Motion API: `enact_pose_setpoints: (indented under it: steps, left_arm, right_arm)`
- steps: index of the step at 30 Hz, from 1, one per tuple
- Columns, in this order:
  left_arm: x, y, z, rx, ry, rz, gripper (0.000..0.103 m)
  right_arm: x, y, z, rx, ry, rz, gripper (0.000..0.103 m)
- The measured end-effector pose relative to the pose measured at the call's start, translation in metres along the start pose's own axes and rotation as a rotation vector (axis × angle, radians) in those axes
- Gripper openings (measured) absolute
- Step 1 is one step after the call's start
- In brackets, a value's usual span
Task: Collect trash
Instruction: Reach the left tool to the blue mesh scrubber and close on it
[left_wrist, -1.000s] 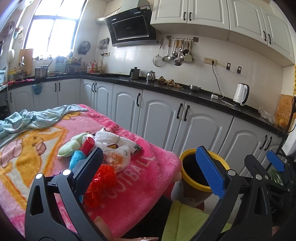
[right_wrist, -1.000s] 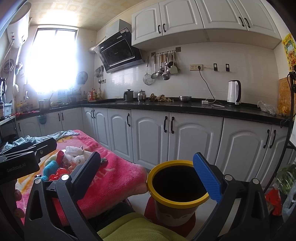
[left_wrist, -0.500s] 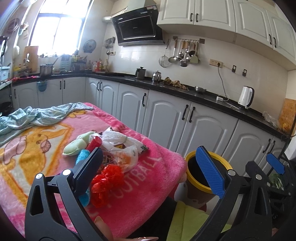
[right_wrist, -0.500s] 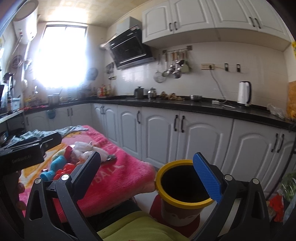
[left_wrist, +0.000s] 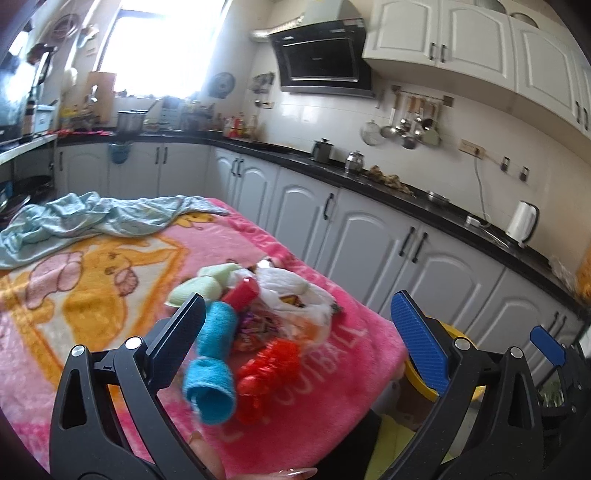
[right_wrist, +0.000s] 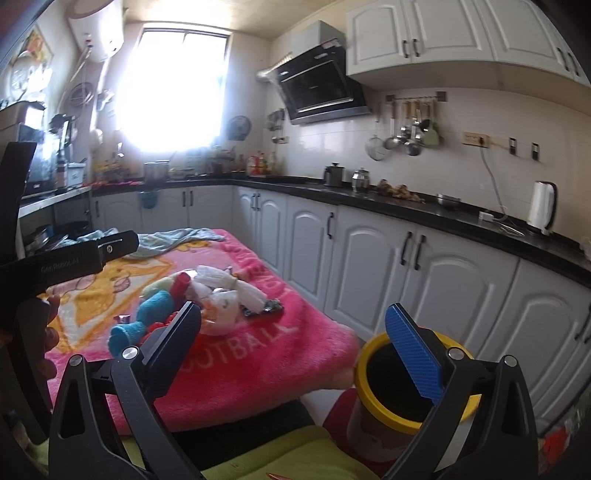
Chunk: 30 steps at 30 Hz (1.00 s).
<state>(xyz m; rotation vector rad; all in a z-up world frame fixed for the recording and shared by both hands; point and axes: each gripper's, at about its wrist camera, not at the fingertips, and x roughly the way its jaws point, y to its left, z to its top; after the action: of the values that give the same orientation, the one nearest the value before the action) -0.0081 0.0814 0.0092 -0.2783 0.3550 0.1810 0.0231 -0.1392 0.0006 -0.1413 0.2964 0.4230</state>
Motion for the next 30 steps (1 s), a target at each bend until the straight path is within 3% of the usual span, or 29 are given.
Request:
enact_pose_setpoints:
  steps: [12, 18, 26, 30]
  left_arm:
    - [0.003, 0.043, 0.013, -0.081, 0.004, 0.062, 0.092]
    - [0.011, 0.069, 0.017, -0.118, 0.043, 0.133, 0.092]
    - [0.045, 0.101, 0.006, -0.134, 0.207, 0.172, 0.092]
    - [0.061, 0.108, 0.0, -0.15, 0.269, 0.128, 0.092]
  right_arm:
    - [0.041, 0.021, 0.026, -0.063, 0.026, 0.116, 0.097]
    - [0.064, 0.036, 0.037, -0.089, 0.043, 0.177, 0.097]
    - [0.111, 0.052, 0.041, -0.156, 0.108, 0.258, 0.097]
    - [0.15, 0.057, 0.042, -0.176, 0.202, 0.314, 0.097]
